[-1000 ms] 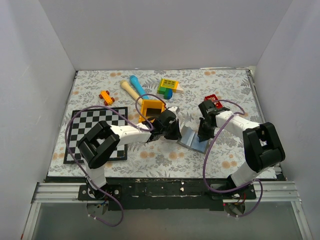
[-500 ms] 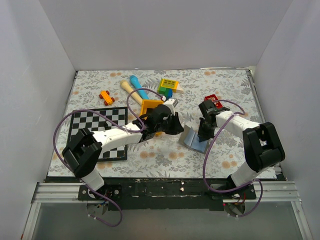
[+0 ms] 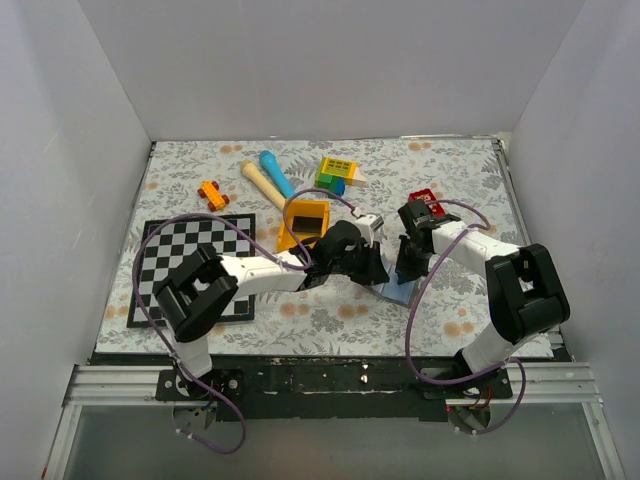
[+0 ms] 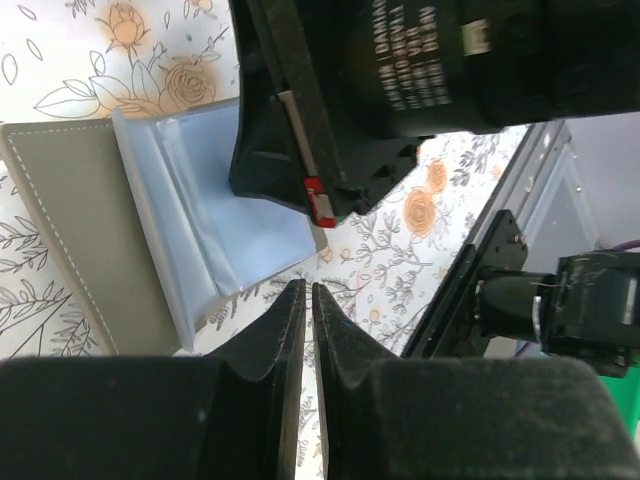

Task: Put the credit cards into the card holder
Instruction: Open the card holder at the center of the board.

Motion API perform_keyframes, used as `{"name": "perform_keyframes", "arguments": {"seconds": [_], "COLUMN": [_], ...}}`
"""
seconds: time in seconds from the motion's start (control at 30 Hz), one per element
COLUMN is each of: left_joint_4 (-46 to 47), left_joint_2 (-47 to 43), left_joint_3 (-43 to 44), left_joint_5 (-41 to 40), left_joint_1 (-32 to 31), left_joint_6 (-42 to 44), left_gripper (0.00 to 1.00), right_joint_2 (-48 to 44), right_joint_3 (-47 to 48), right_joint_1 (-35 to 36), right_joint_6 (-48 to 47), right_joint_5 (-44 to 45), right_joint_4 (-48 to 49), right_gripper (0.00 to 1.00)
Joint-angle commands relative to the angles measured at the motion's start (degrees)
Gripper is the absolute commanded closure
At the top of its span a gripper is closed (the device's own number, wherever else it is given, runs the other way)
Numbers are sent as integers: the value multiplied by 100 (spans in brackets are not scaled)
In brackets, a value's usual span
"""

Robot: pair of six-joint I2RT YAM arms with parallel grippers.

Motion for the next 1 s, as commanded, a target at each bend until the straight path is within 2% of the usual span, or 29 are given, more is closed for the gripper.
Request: {"name": "perform_keyframes", "arguments": {"seconds": [0.0, 0.17, 0.23, 0.4, 0.6, 0.97], "left_joint_4": [57, -250, -382, -479, -743, -761], "left_joint_2": [291, 652, 766, 1004, 1276, 1198], "left_joint_3": [378, 641, 738, 861, 1002, 520], "left_joint_5": [115, -254, -429, -562, -711, -870], "left_joint_1": [-37, -37, -37, 95, 183, 561], "left_joint_6": [204, 318, 380, 389, 512, 485], "left_gripper": [93, 95, 90, 100, 100, 100], "right_joint_2": [100, 74, 74, 65, 74, 65], "right_joint_3": [36, 10, 10, 10, 27, 71], "right_joint_1": [-9, -18, -18, -18, -18, -18], "right_joint_6": [2, -7, 2, 2, 2, -51], "right_joint_5": [-42, -50, -50, -59, -68, 20], "right_joint_4": [9, 18, 27, 0, 9, -78], "right_gripper": [99, 99, 99, 99, 99, 99]}}
